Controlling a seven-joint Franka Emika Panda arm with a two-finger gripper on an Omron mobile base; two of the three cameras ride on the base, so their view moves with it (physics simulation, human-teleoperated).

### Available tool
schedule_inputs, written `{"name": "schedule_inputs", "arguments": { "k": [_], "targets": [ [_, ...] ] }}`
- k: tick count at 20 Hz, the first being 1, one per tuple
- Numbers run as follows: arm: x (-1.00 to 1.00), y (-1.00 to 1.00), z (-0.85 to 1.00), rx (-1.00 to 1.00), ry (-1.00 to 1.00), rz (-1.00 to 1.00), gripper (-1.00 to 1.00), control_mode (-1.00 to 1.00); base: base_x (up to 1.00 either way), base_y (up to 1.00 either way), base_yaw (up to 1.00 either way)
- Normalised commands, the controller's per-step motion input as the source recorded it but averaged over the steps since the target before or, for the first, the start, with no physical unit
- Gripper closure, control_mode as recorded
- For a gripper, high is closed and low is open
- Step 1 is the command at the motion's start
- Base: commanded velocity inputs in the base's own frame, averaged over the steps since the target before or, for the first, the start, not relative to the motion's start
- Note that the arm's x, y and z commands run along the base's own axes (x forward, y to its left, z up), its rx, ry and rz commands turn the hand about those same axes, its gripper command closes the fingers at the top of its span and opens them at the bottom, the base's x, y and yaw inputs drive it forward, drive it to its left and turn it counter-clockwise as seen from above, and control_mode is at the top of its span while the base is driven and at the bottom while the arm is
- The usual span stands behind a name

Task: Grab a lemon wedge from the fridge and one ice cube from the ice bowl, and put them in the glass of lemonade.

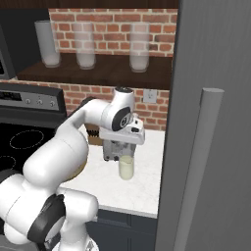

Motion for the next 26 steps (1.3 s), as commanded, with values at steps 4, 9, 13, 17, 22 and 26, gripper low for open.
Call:
{"name": "schedule_inputs", "arguments": {
  "k": [4, 9, 13, 17, 22, 26],
  "targets": [
    [0.28, -0.2, 0.0, 0.0, 0.0, 0.0, 1.0, -1.0, 0.0, 0.0, 0.0],
    [0.09, -0.15, -0.13, 0.0, 0.0, 0.0, 1.0, -1.0, 0.0, 0.0, 0.0],
    [0.01, 0.0, -0.3, 0.0, 0.0, 0.0, 1.0, -1.0, 0.0, 0.0, 0.0],
    [0.0, 0.05, -0.08, 0.0, 0.0, 0.0, 1.0, -1.0, 0.0, 0.0, 0.0],
    [0.0, 0.07, 0.0, 0.0, 0.0, 0.0, 1.0, -1.0, 0.0, 0.0, 0.0],
    [0.03, 0.0, 0.0, 0.0, -0.01, -0.02, 1.0, -1.0, 0.0, 0.0, 0.0]
  ]
}}
